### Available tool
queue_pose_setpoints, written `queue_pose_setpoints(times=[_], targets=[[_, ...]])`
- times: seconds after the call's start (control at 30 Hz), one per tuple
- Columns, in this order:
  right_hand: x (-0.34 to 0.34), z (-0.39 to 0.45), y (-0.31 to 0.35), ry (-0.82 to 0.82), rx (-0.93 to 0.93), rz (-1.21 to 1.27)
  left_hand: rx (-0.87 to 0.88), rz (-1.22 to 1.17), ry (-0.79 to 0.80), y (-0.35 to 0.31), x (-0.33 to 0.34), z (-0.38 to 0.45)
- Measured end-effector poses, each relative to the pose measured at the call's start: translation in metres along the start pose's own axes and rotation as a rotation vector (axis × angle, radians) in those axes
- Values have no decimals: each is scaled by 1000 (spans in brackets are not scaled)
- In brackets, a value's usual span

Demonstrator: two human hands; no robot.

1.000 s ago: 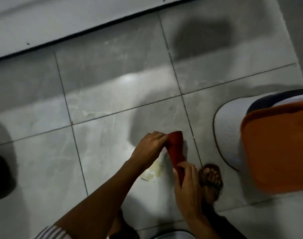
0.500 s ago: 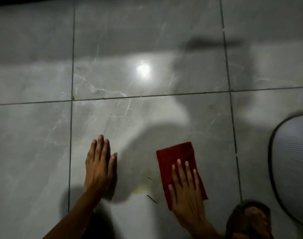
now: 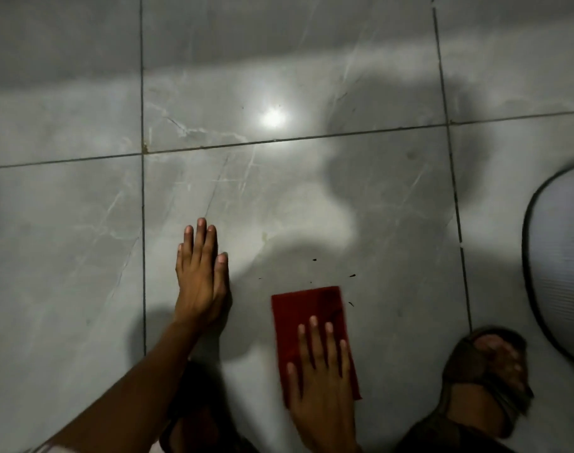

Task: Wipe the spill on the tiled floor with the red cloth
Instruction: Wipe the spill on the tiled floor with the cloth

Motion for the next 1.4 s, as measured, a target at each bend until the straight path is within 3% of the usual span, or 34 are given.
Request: queue_pose_setpoints(times=[0.13,0.33,0.53,0.67,0.83,0.93,1.03,1.1,1.23,1.4], targets=[[-24,42,-30,-125,147,66,4,107,-48,-5,8,-5],[-37,139,14,-113,12,-31,64,231,-125,-3,21,-7],[0,66,35,-27,-128,-63,62,179,-120,-3,19,-6],[-16,41,-19,-54,67,-110,62,212,-142,-4,19,-7],[-51,136,-29,-194,299,-82,57,213,-142,-5,19,-7],[-41,145,6,-160,184,-75,57,210,-134,-6,18,-7],[-15,102,38,-77,-16,-62,55,198,-115,-6,18,-6],[1,59,44,-45,-40,-48,52,191,-99,-5,17,-7],[-3,27,11,-66,67,-68,48,197,-112,-6,17,-8],[-47,138,-14,-236,372,-65,51,187,-108,-6,17,-8]])
Point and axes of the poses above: each hand's wrist, its own z-axis towards the middle knuckle, its own x-axis out of the palm, y = z × x, the point moved 1 cm from there along z, towards the middle knuckle, and after that the axes turned 4 degrees about -x, right-handed, at the moved point
